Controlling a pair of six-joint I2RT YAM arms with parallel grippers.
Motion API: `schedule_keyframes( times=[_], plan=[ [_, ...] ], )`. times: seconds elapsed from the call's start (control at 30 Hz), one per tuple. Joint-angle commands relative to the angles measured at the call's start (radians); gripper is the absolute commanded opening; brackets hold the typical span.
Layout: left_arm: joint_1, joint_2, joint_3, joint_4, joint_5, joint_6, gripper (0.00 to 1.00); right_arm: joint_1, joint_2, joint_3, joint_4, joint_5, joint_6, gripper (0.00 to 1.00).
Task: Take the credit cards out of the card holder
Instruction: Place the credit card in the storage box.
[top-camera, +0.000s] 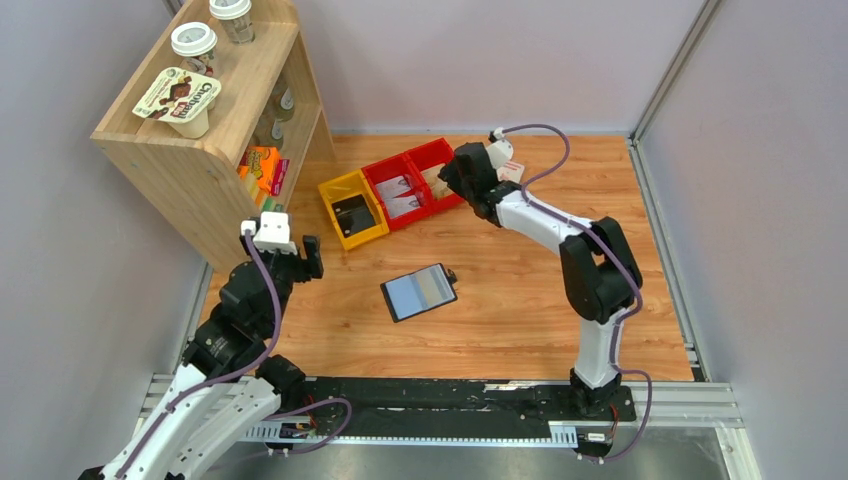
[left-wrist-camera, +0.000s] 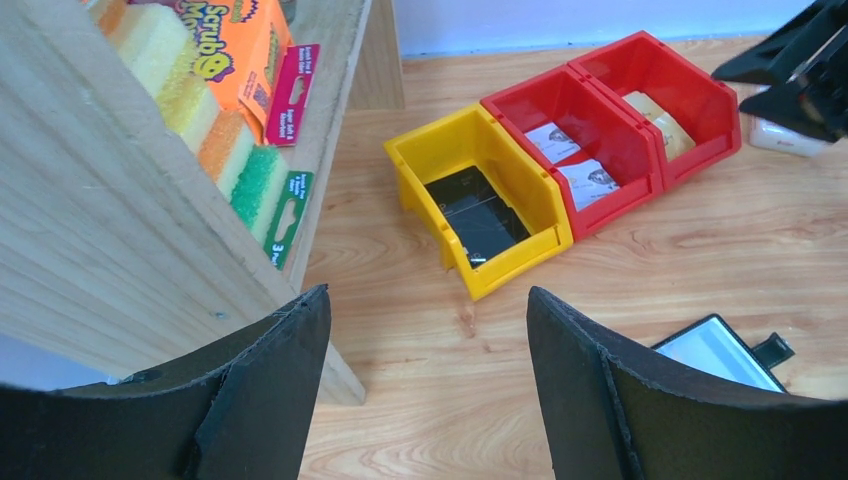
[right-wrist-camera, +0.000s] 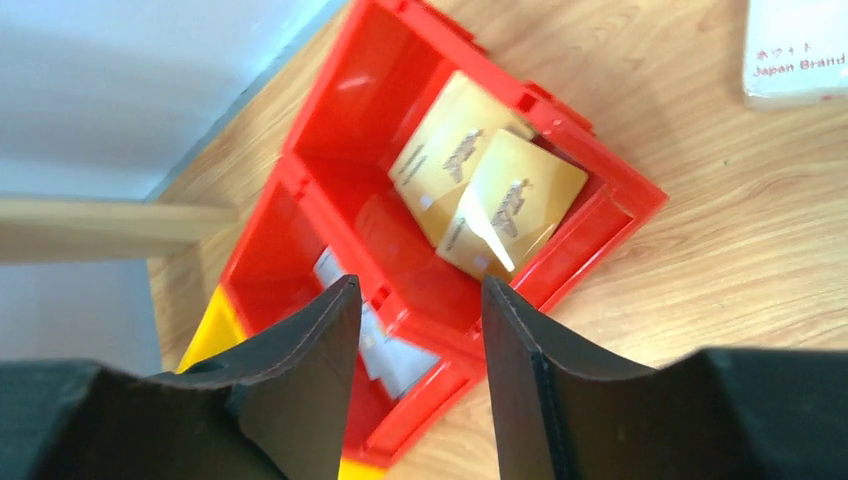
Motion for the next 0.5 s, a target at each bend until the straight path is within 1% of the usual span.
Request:
schedule_keyframes(
  times=[0.0,0.03,0.13,0.23,0.33,0.47],
  plan=[
    [0.007,0.047,0.028,0.001,0.036,-0.022,0.8,0.007,-0.146,-0.033,-0.04,-0.109,-0.195,0.53],
    [0.007,0.055,0.043,-0.013,0.048,-0.039,0.8,0.01,-0.166,-0.037,-0.07,-0.149,-0.241,0.54],
    [0.007,0.125,0.091,-0.063,0.079,-0.093,0.8,0.039,-0.241,-0.06,-0.158,-0.189,-0.339,0.56],
    [0.007,0.187,0.154,-0.137,0.139,-0.177,0.8,0.074,-0.313,-0.102,-0.239,-0.231,-0.413,0.57],
    [0.007,0.251,0.172,-0.175,0.217,-0.275,0.76,0.108,-0.376,-0.148,-0.293,-0.28,-0.439,0.58],
    [0.005,0.328,0.157,-0.18,0.318,-0.392,0.73,0.157,-0.423,-0.198,-0.338,-0.334,-0.468,0.58]
  ],
)
